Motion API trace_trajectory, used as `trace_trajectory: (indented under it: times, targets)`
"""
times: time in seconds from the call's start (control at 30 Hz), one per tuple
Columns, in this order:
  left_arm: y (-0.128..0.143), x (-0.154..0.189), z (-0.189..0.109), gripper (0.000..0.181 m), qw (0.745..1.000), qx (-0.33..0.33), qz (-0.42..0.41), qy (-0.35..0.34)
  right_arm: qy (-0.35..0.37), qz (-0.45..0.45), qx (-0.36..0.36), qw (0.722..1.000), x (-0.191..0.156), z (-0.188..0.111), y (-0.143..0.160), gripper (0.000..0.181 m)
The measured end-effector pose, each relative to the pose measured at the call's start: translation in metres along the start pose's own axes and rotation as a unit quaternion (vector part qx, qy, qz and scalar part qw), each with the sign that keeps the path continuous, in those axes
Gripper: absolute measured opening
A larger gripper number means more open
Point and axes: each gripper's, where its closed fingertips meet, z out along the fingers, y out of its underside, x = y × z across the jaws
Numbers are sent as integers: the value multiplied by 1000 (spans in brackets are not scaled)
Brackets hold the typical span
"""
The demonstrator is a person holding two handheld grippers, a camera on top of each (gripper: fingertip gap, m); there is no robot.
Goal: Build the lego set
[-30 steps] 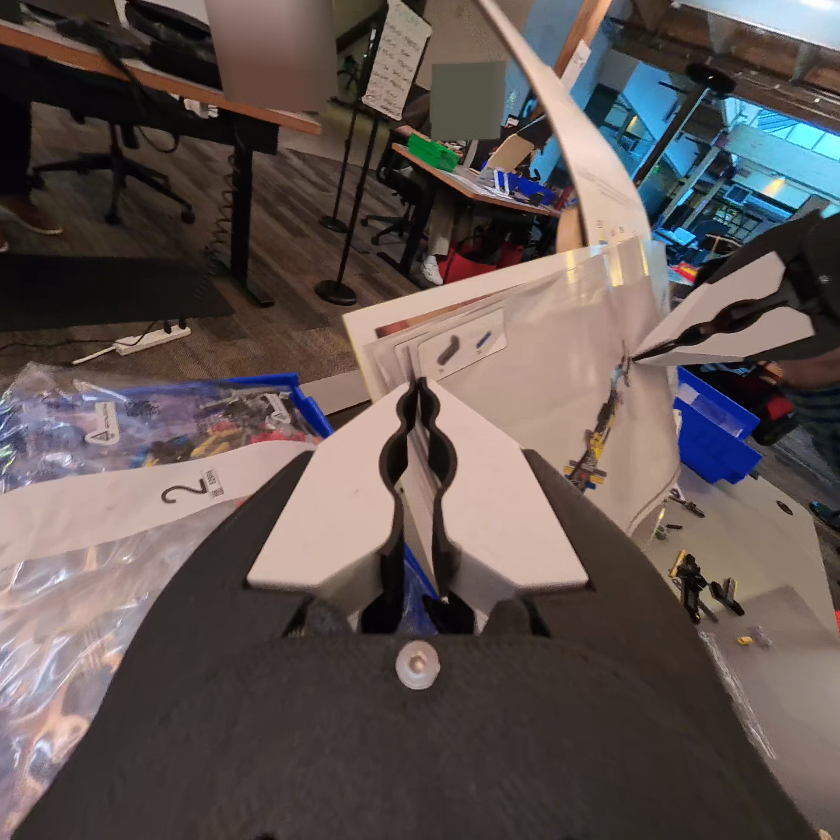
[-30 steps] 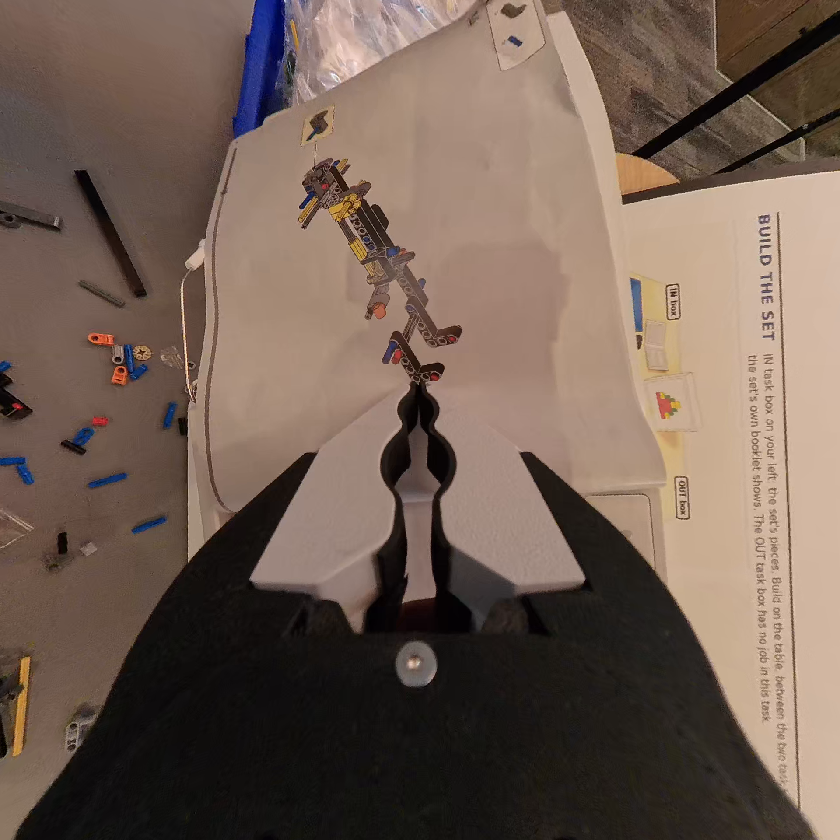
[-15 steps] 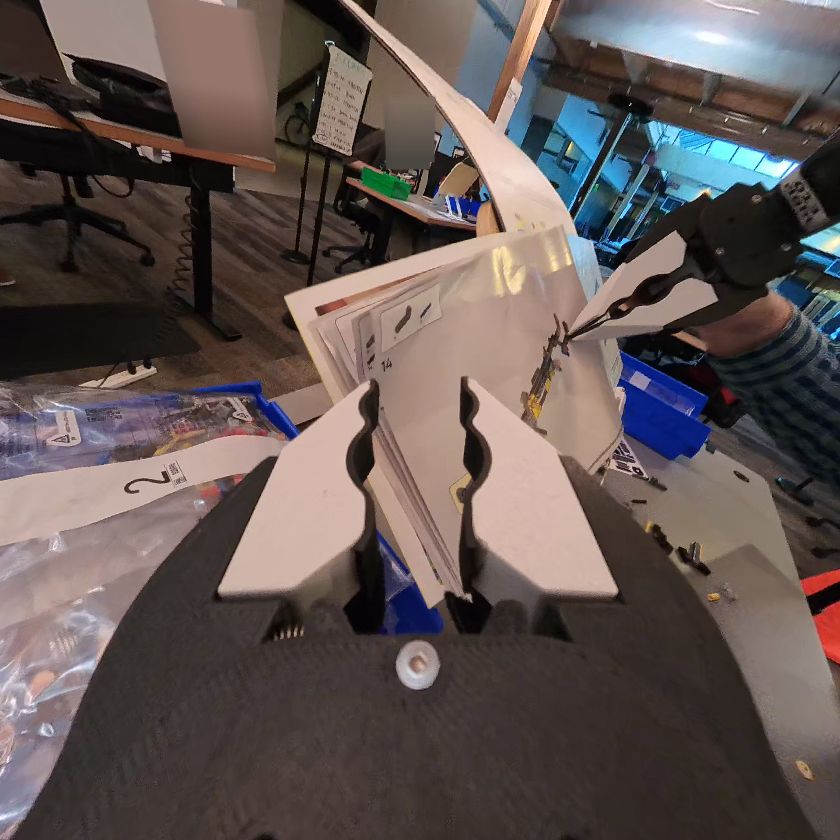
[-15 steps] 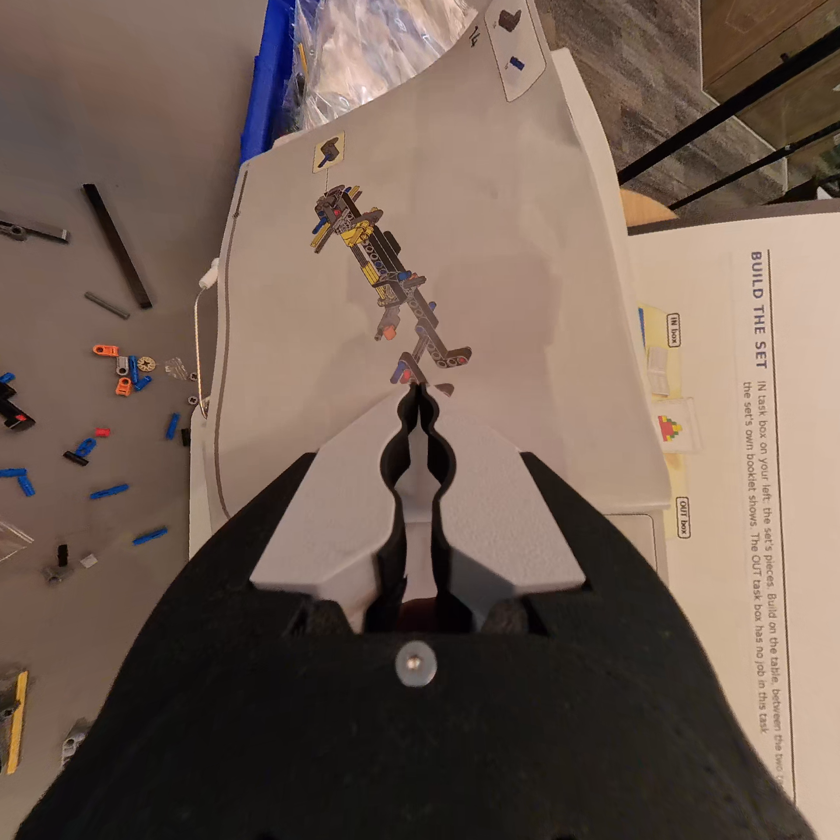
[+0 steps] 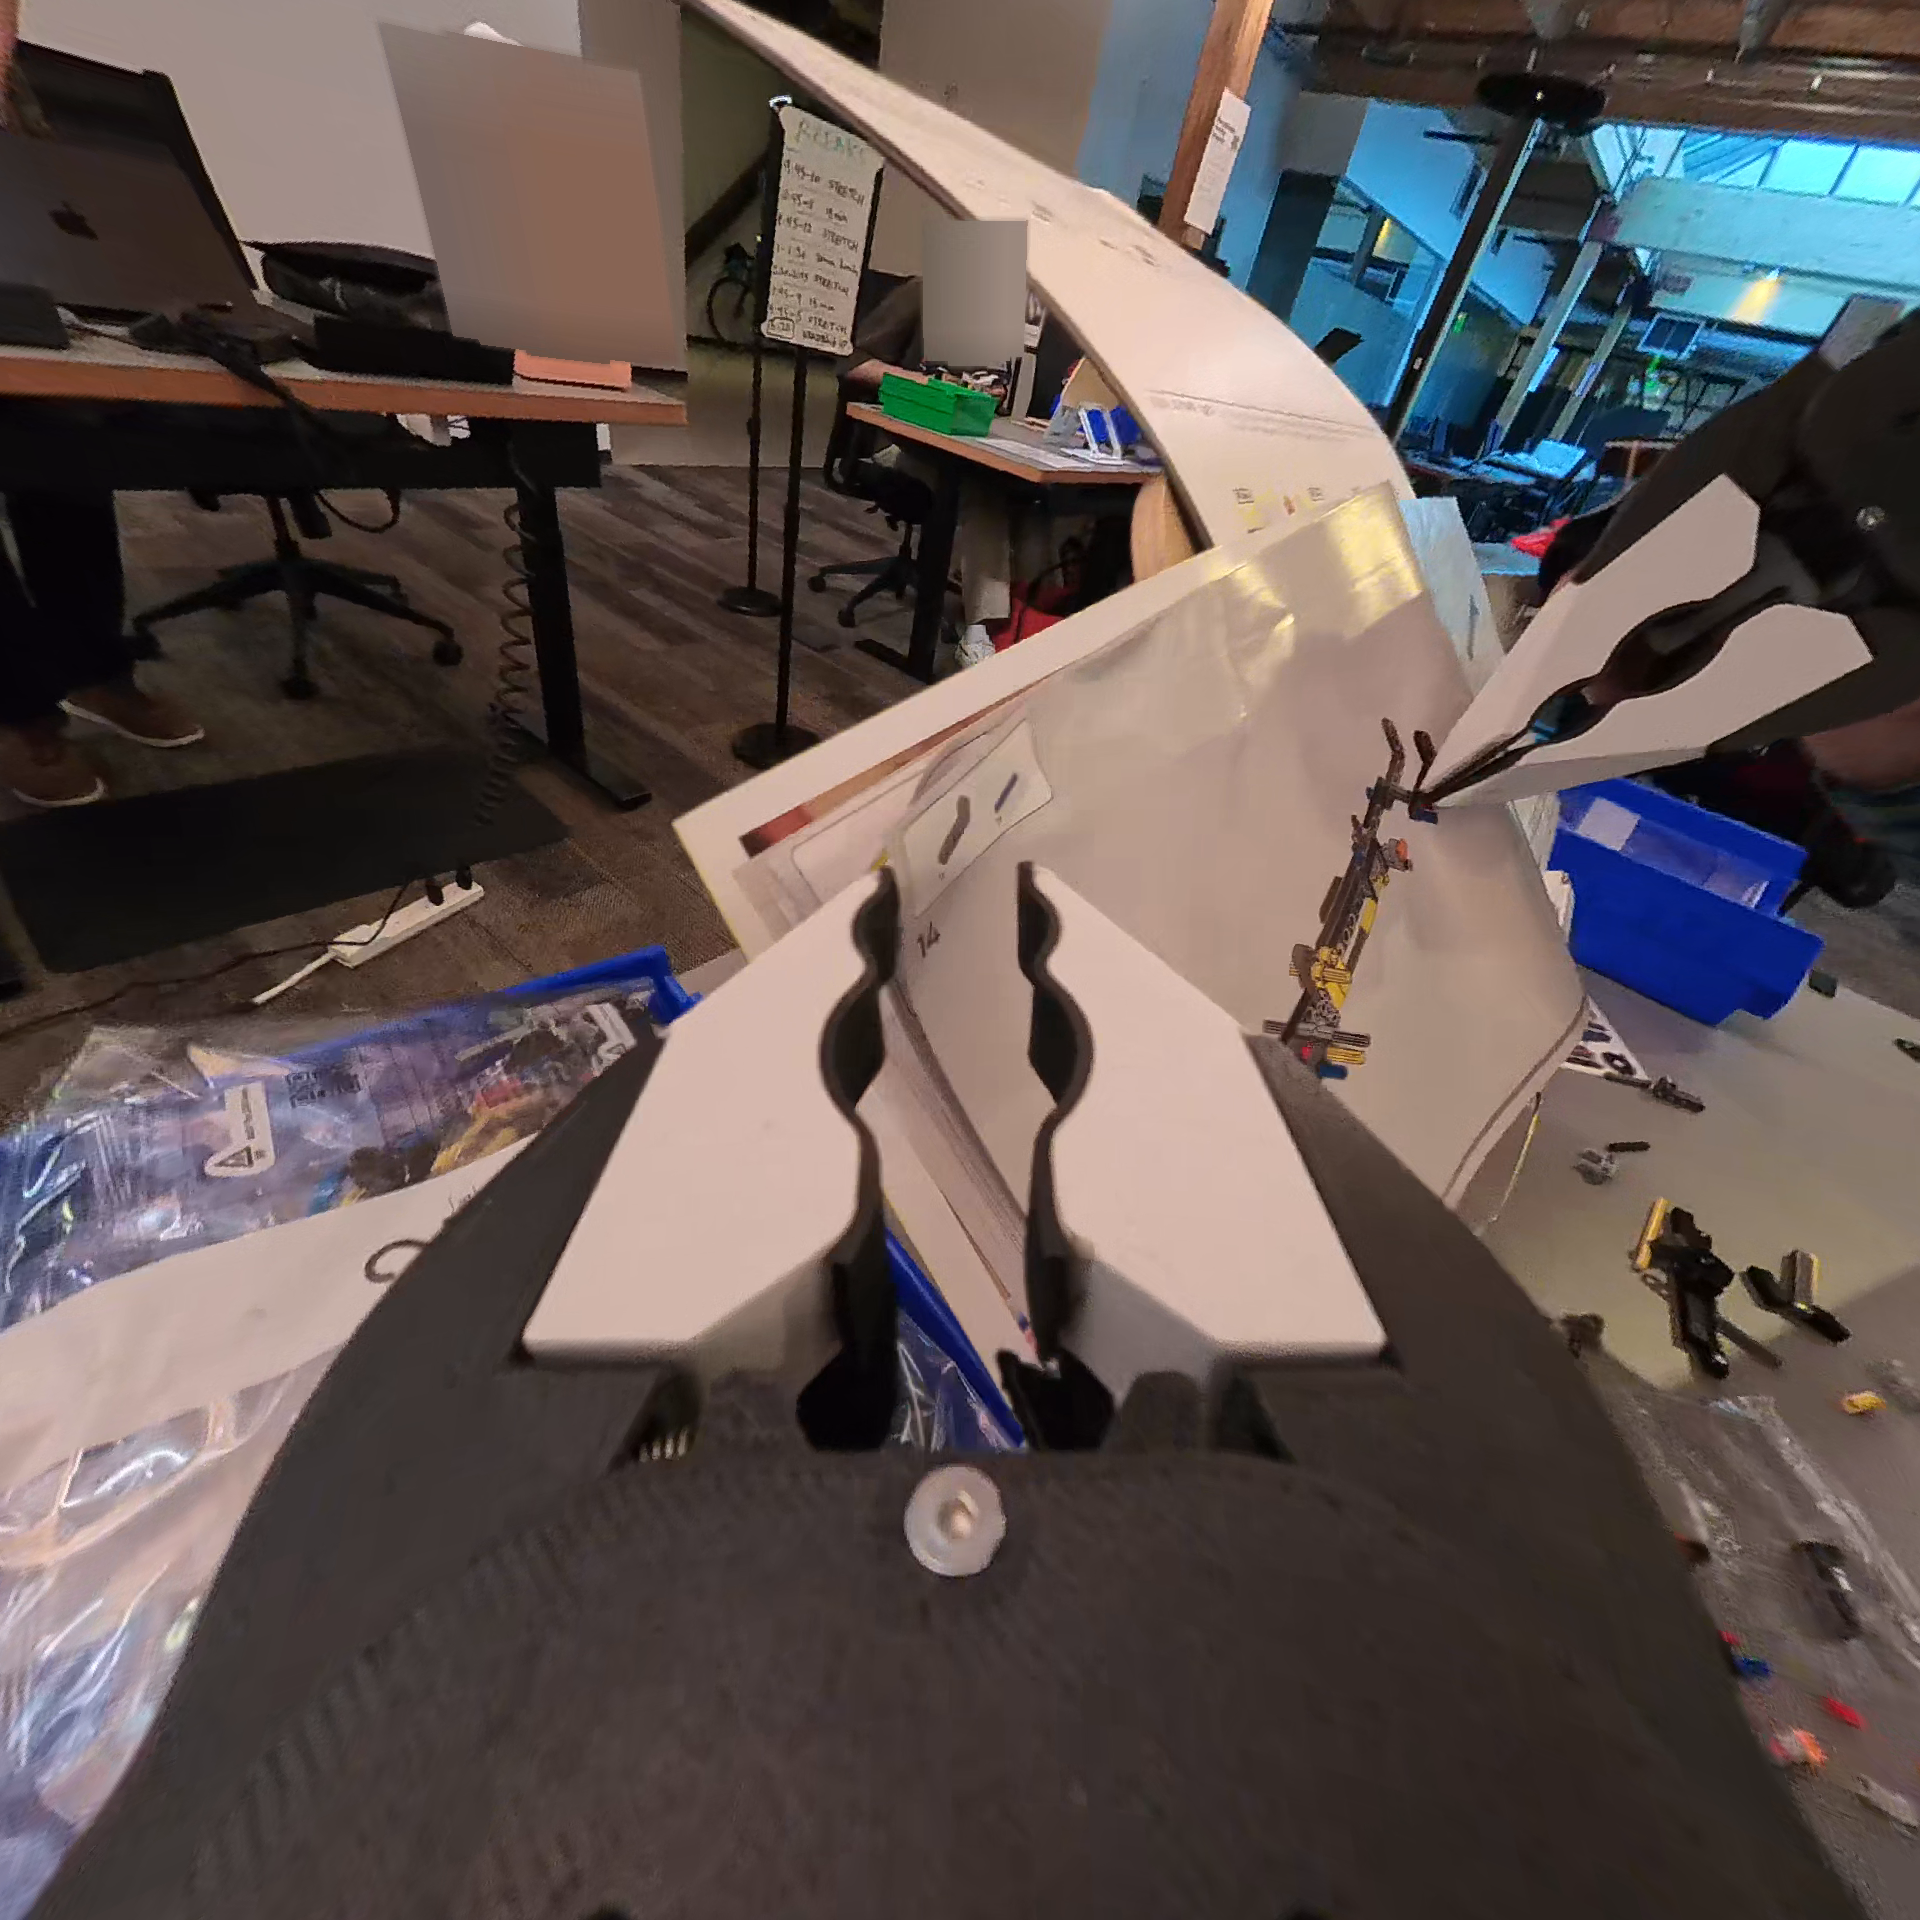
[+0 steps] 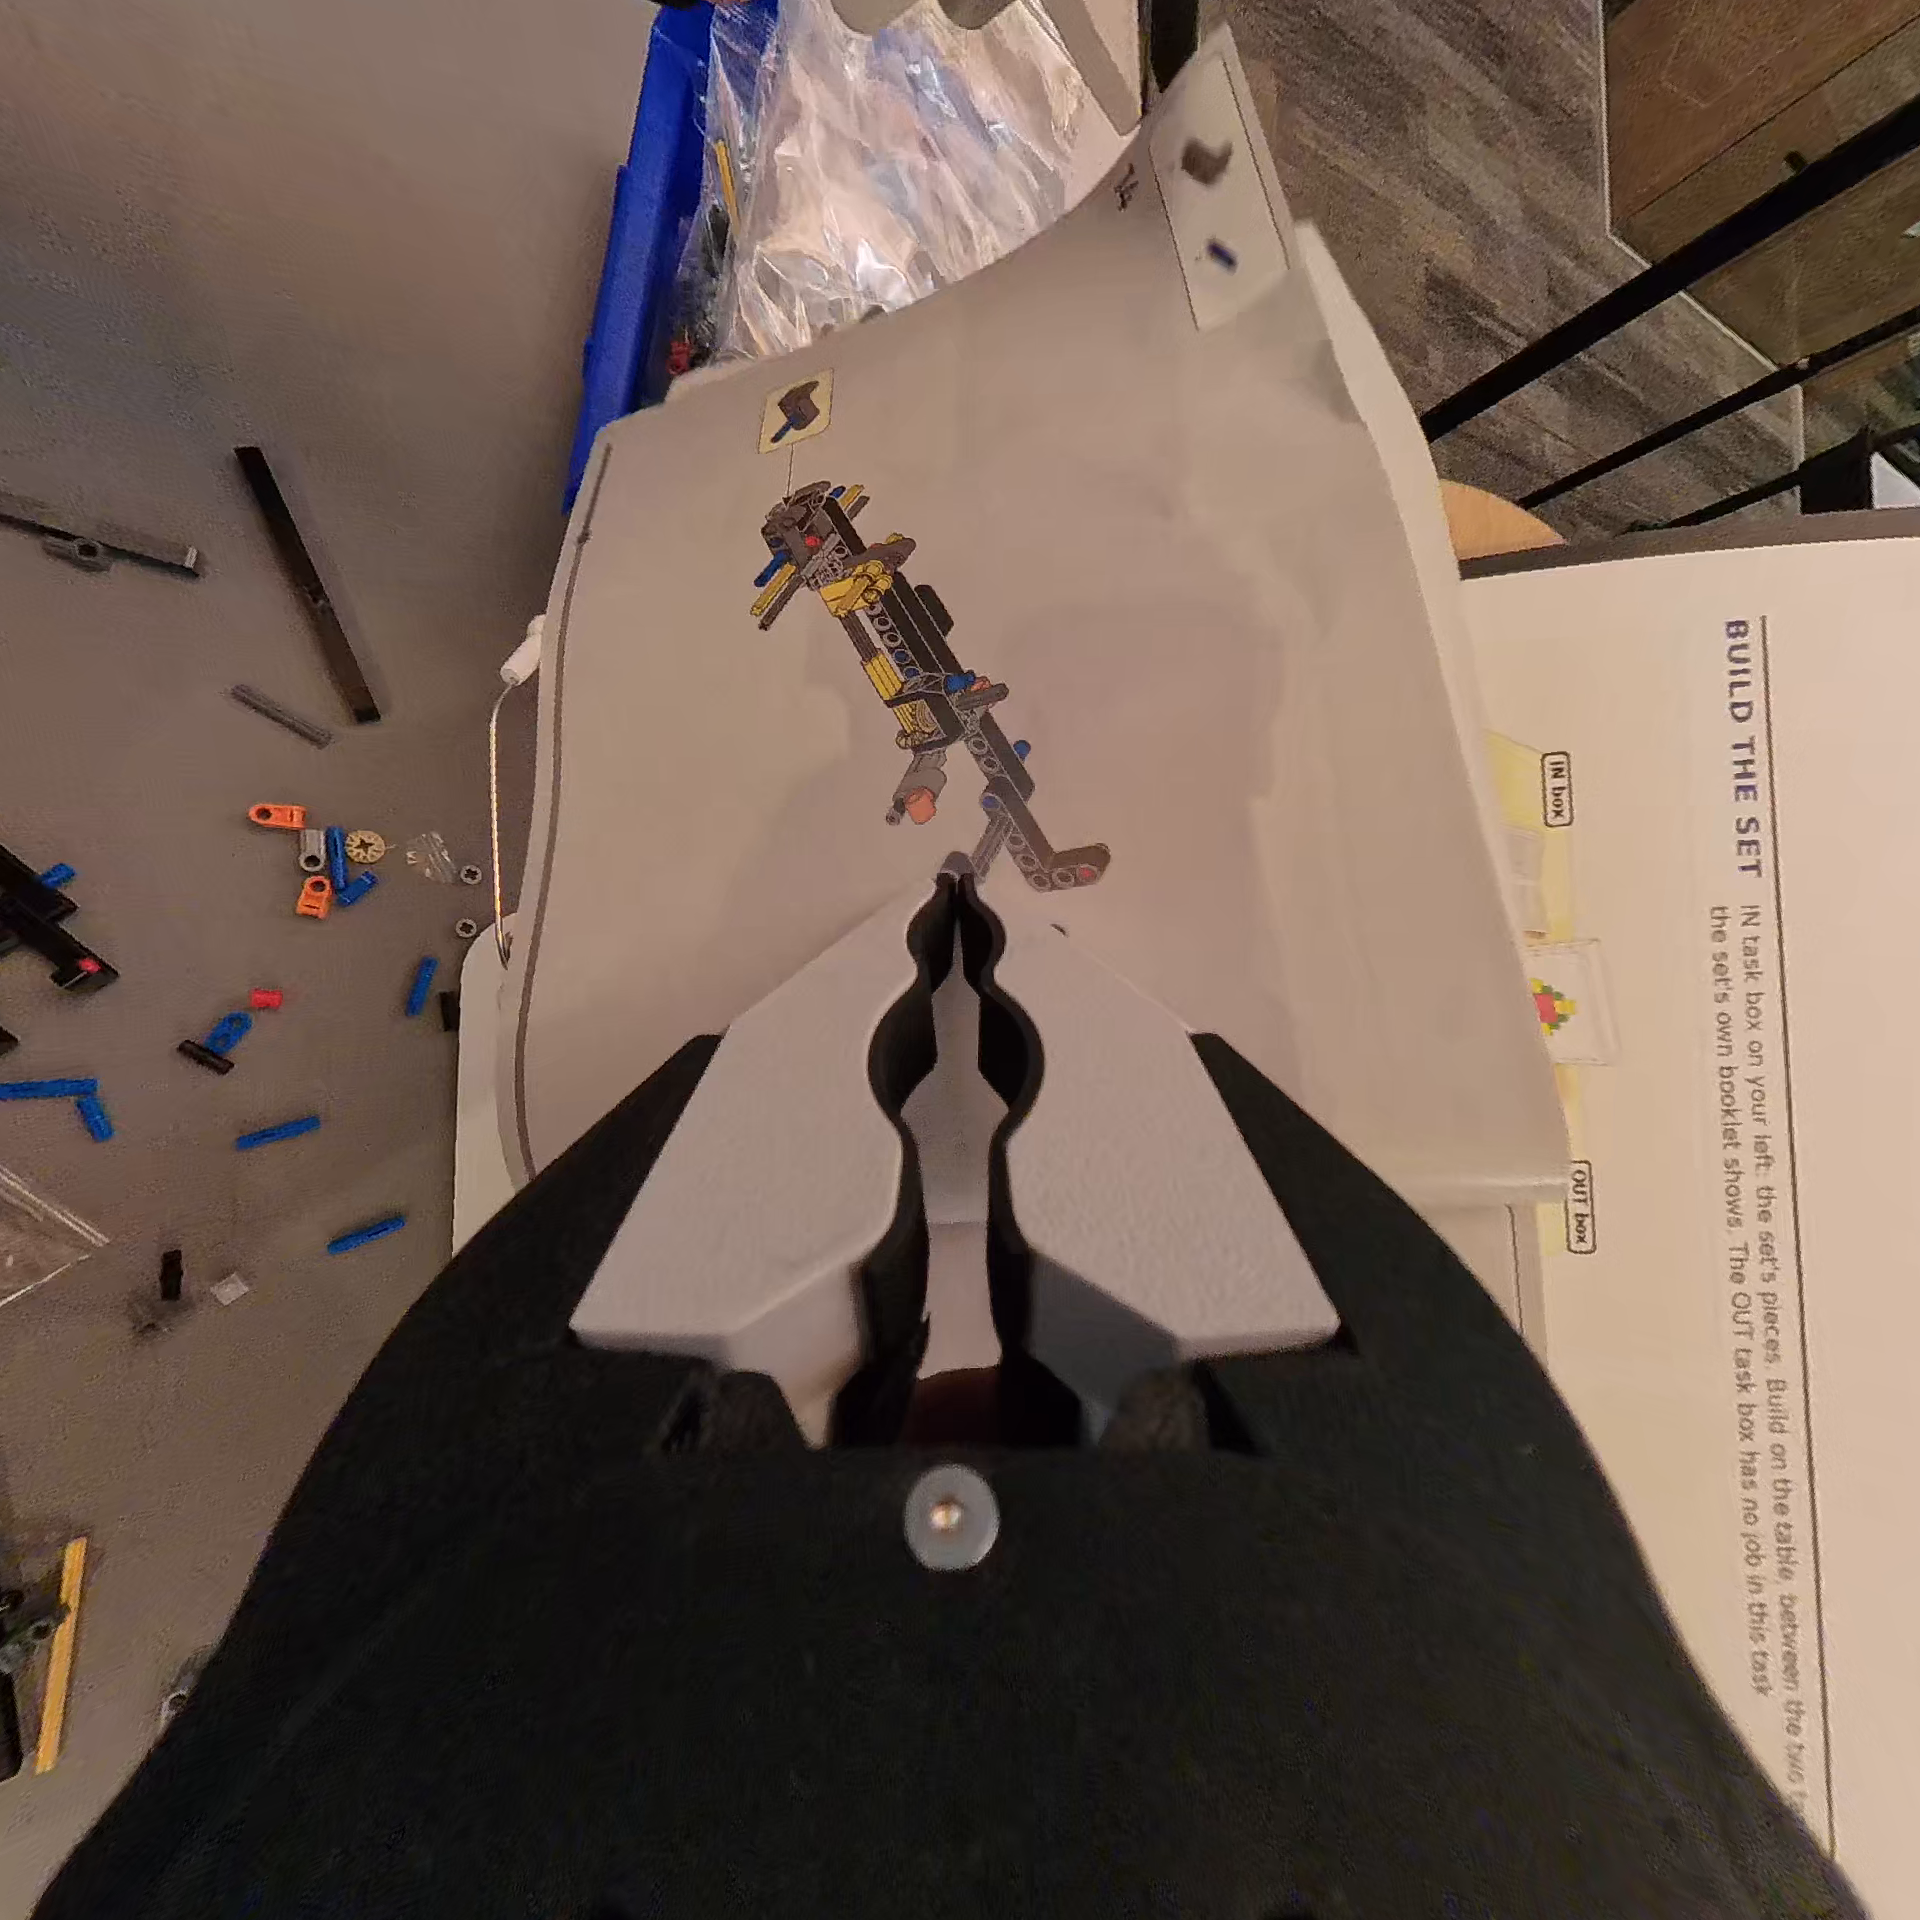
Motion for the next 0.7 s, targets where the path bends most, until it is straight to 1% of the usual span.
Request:
trace_trajectory:
  times: [0.1, 0.33, 0.4, 0.5, 0.7]
  targets:
    - [-4, 8, -4, 0, 1000, 7, 14, 9, -3, 4, 4, 1000, 0, 0, 0, 0]
    - [-15, 18, -18, 0, 1000, 11, 20, 15, -6, 4, 10, 1000, -1, 0, -3, 0]
    - [-18, 23, -22, 0, 1000, 12, 19, 20, -6, 4, 15, 1000, -2, 0, -6, 3]
    - [-24, 33, -27, 0, 999, 13, 22, 30, 5, -1, 31, 999, -1, -4, -17, 10]
    - [-32, 60, -36, 0, 998, 19, 42, 42, 50, -21, 80, 995, 8, -14, -50, 37]
